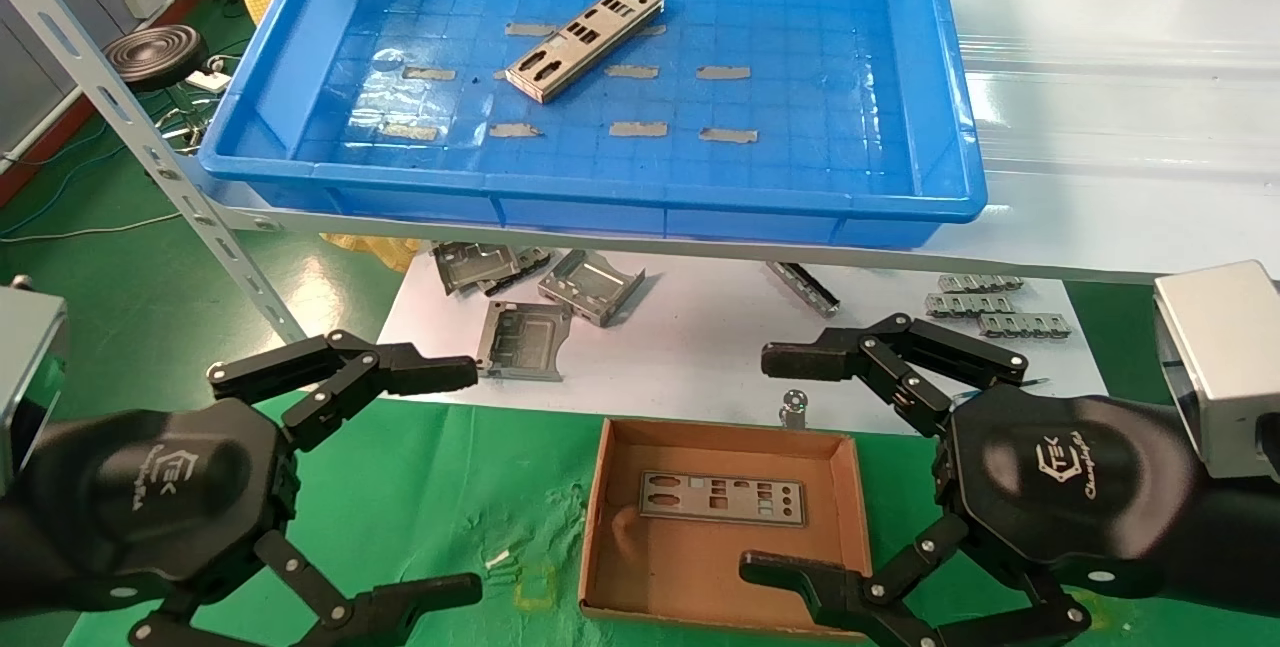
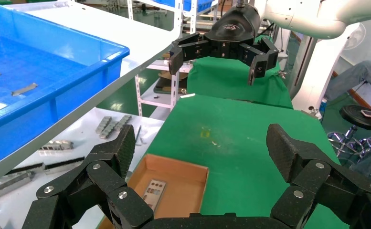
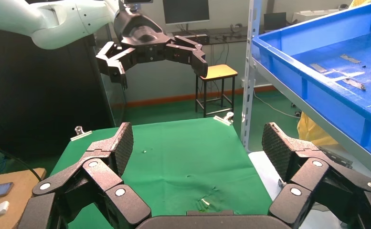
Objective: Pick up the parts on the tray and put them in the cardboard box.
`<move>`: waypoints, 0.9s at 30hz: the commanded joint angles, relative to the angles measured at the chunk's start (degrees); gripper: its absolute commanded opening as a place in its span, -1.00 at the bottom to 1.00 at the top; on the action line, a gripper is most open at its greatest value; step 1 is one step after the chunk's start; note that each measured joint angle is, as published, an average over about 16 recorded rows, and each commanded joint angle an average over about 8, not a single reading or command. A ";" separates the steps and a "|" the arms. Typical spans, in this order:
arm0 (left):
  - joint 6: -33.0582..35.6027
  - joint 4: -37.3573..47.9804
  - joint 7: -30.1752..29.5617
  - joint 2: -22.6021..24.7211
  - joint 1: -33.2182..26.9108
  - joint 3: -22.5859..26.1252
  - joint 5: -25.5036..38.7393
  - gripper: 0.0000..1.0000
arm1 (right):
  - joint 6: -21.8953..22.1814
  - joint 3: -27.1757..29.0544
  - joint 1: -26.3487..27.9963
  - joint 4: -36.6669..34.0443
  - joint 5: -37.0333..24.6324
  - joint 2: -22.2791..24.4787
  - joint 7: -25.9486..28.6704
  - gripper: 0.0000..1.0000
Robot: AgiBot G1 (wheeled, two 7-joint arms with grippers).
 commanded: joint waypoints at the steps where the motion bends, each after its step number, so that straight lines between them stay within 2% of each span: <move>1: 0.00 0.00 0.00 0.00 0.00 0.00 0.00 1.00 | 0.00 0.00 0.00 0.00 0.00 0.00 0.00 1.00; 27: 0.00 0.00 0.00 0.00 0.00 0.00 0.00 1.00 | 0.00 0.00 0.00 0.00 0.00 0.00 0.00 1.00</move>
